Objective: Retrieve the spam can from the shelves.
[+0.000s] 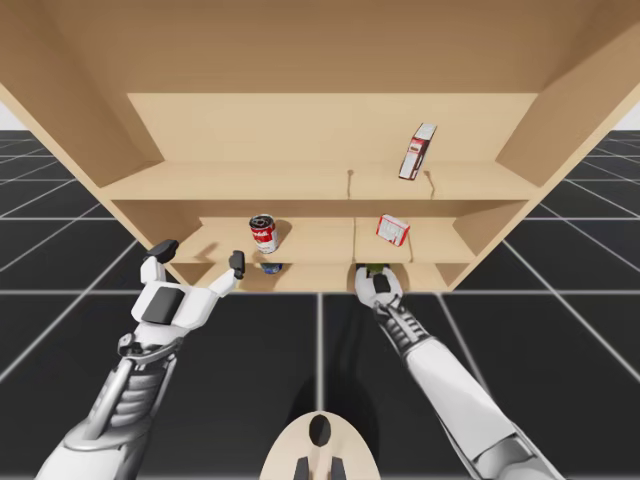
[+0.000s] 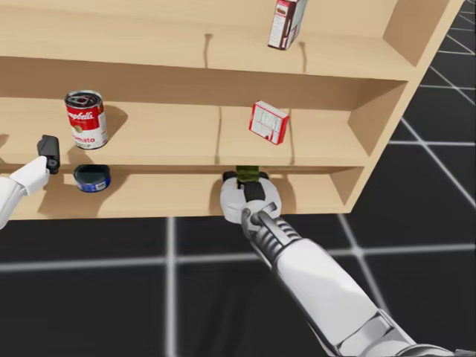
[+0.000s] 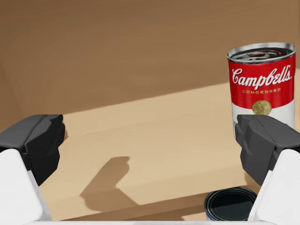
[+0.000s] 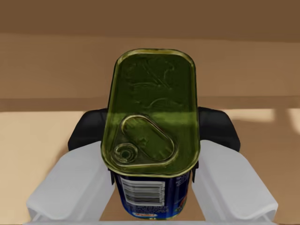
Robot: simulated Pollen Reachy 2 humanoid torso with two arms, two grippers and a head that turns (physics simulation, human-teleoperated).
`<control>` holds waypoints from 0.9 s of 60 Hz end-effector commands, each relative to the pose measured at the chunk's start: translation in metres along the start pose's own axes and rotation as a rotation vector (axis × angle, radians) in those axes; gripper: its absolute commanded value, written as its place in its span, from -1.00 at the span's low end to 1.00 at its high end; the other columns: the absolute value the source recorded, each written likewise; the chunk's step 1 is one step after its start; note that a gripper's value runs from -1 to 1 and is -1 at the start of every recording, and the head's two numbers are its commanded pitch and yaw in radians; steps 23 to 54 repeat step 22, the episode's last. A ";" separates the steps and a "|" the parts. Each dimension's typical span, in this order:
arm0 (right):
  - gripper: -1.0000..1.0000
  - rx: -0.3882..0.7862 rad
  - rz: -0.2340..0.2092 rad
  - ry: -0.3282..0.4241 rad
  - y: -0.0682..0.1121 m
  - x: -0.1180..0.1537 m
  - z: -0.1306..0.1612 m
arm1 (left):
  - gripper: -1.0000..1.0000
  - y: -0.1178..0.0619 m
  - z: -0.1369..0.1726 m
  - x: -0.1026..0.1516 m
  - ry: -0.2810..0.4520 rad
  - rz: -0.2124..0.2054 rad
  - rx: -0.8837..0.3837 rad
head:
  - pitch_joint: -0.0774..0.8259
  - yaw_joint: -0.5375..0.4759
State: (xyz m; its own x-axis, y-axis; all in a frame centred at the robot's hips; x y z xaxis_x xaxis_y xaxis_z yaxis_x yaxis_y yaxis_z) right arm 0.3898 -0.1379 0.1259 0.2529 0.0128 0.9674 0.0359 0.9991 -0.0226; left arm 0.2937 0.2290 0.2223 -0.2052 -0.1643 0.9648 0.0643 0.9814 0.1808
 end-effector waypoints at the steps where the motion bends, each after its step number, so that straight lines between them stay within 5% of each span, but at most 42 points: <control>1: 1.00 0.089 -0.072 -0.085 0.050 0.009 0.033 | -1.00 -0.001 0.001 0.000 -0.002 0.000 -0.001 | 0.47 -0.32; 22: 1.00 0.152 -0.044 -0.077 0.026 -0.012 0.120 | -1.00 -0.004 0.002 0.001 -0.003 -0.002 -0.005 | 0.46 -0.34; 54: 1.00 0.152 -0.044 -0.077 0.026 -0.012 0.120 | -1.00 -0.004 0.002 0.001 -0.003 -0.002 -0.005 | 0.46 -0.34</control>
